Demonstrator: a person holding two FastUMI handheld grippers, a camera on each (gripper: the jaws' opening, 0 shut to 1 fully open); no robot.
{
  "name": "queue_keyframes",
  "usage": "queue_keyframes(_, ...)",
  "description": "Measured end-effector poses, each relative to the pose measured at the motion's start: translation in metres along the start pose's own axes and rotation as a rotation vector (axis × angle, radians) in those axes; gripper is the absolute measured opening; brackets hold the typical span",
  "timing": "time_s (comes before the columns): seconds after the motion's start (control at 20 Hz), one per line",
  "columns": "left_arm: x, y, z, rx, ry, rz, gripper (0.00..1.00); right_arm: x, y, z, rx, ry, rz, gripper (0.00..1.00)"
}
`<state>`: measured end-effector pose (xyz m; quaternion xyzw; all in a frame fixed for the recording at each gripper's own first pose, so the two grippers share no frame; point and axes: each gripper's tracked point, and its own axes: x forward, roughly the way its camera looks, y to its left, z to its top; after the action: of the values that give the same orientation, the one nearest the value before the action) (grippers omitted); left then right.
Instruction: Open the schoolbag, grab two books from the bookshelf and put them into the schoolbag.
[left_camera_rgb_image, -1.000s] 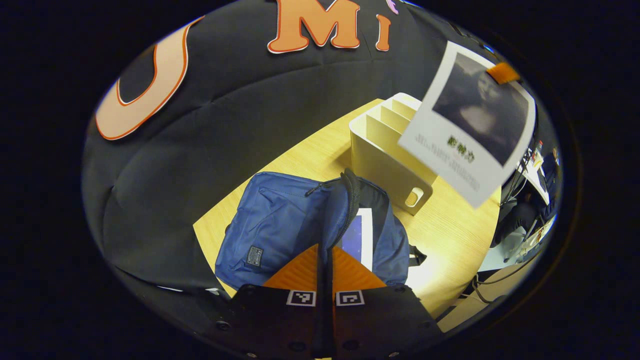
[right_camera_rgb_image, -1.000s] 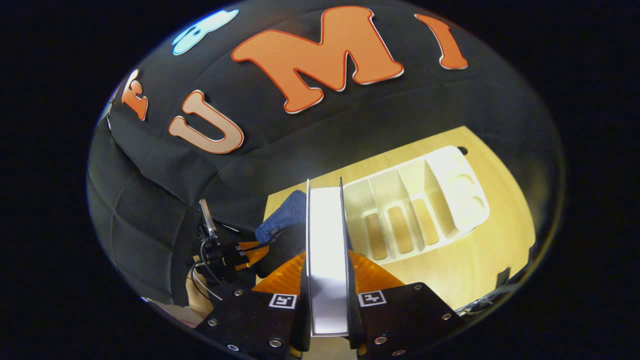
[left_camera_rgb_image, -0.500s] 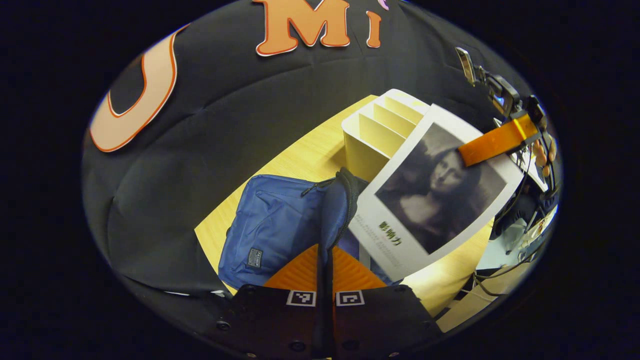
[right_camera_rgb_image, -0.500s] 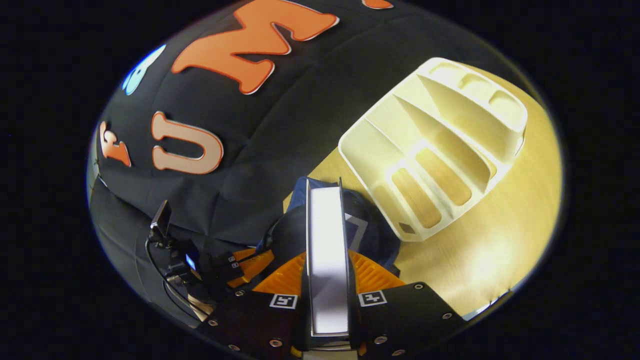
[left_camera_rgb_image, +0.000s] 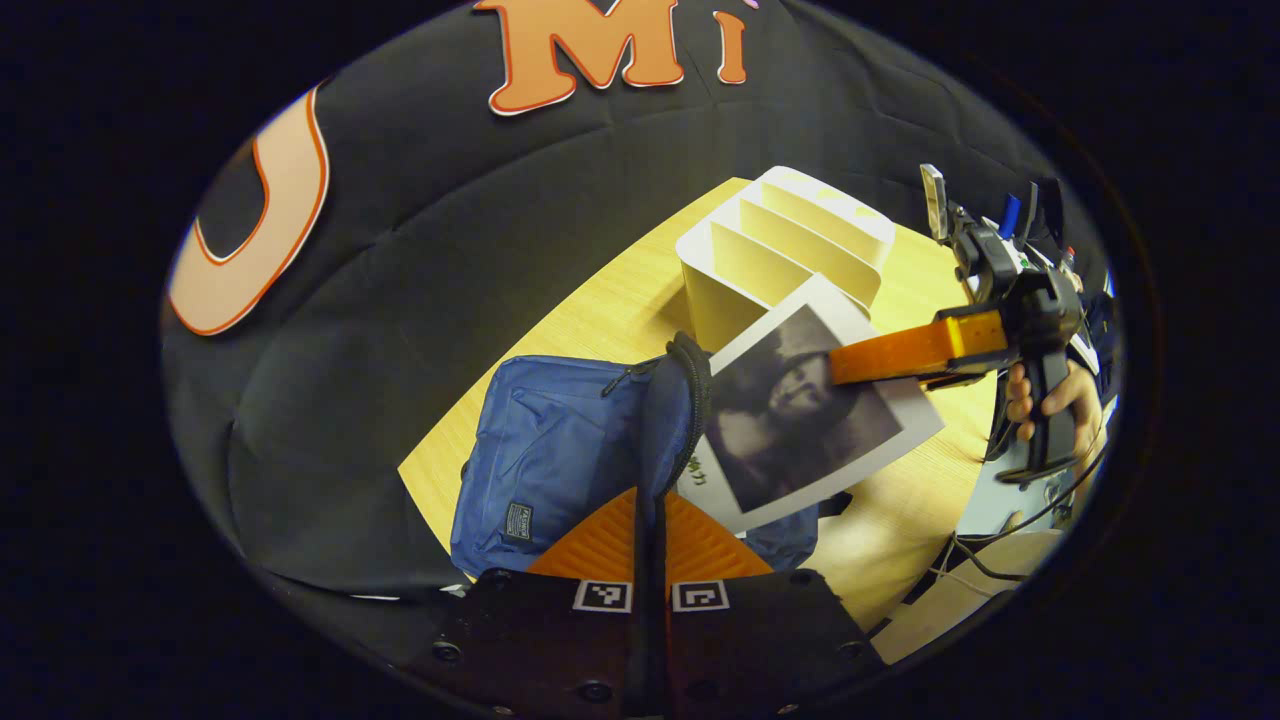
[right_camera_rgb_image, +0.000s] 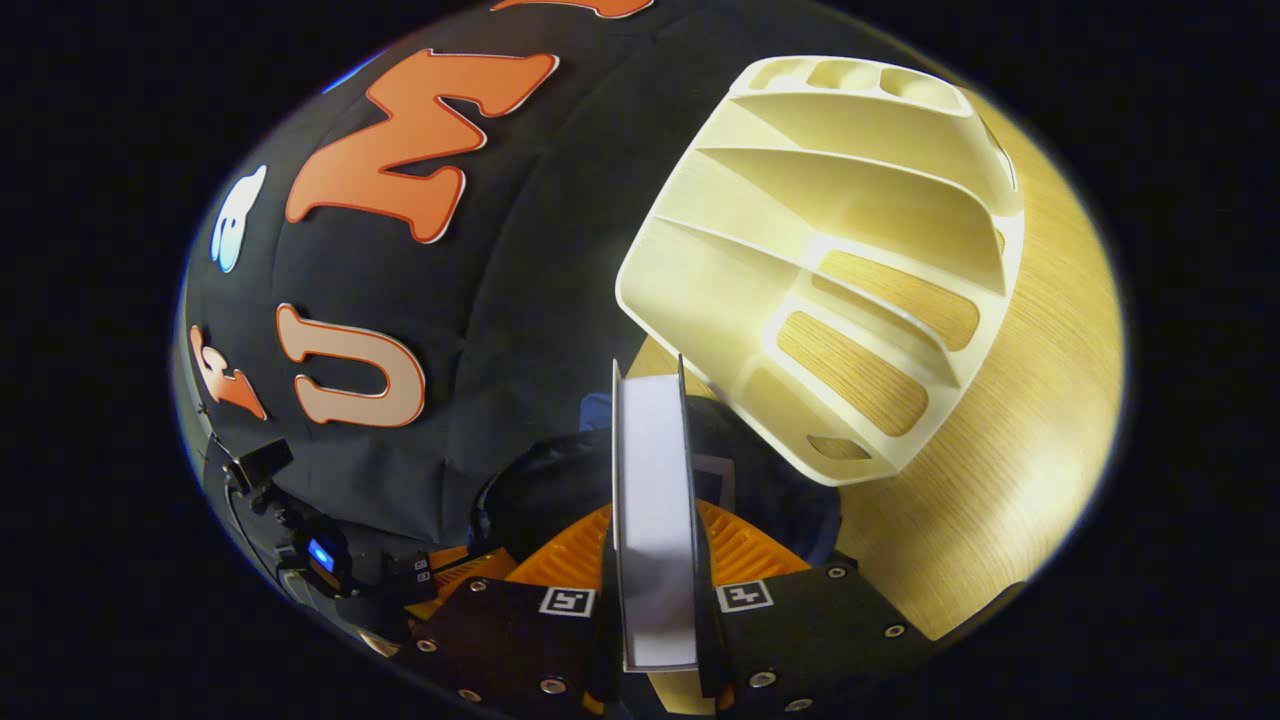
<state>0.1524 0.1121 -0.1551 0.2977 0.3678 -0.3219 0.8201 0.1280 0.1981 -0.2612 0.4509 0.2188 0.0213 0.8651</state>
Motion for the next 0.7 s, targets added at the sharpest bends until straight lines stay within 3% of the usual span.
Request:
queue_keyframes(0.25,-0.005,-0.003,0.015,0.028,-0.02,-0.007,0.01,0.04,0.012,-0.024,0.052,-0.046,0.063,0.29)
queue_keyframes(0.45,-0.006,-0.001,0.019,0.025,-0.027,-0.02,0.01,0.068,0.025,-0.039,0.059,-0.06,0.051,0.29)
queue_keyframes(0.7,-0.005,-0.003,0.018,0.033,-0.02,-0.036,0.0,0.086,0.031,-0.071,0.016,0.028,0.007,0.32)
